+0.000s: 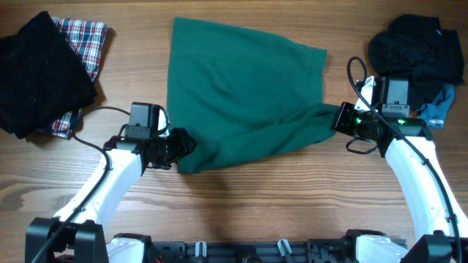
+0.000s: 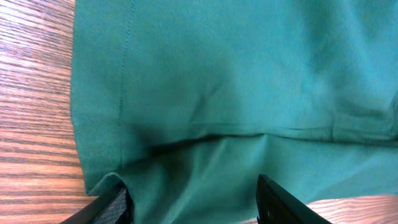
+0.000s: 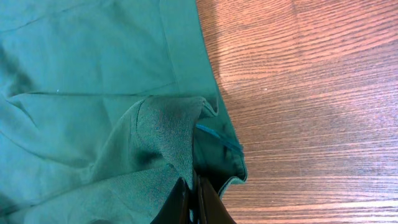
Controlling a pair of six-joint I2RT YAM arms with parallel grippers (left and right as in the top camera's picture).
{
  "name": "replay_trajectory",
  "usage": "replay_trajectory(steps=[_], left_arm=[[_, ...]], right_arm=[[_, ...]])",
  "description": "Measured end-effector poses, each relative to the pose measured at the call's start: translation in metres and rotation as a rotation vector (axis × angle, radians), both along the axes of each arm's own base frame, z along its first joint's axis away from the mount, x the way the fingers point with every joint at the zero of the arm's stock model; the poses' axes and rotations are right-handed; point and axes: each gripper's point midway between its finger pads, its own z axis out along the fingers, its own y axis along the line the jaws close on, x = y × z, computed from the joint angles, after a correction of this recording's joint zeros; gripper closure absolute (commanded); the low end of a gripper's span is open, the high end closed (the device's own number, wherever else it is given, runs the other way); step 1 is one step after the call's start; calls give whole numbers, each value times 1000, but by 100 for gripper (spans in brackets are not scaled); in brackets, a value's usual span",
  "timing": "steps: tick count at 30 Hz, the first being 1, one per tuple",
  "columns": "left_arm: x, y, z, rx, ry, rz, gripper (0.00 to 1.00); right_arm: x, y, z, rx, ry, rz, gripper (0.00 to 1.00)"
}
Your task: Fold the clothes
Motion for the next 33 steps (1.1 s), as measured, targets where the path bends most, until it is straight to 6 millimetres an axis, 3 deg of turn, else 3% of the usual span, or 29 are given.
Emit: replay_trajectory(steps=[3,8,12,22,24,27,29,33], left_arm=[[-6,1,-6,9,39,1,42],[-12,2,-21,19,96,-3,59],[-12,2,-21,22,95,-5,96],[-8,4,-18,32,88,1,96],[2,5,-7,37,62,4,96],[27,14,31,64,-24,14,96],[47,28,70,91,-113,35,96],[56,54,107,107,-188,102,96]], right_arm=[[0,0,0,0,0,0,96],[0,0,0,0,1,1,96],[0,0,0,0,1,1,96],[-2,1,-1,2,9,6,96],[-4,3,-1,8,14,25,96],[-8,7,-2,23,28,39,96],[-16,8,1,29,38,42,96],[-31,12,21,43,15,51,96]])
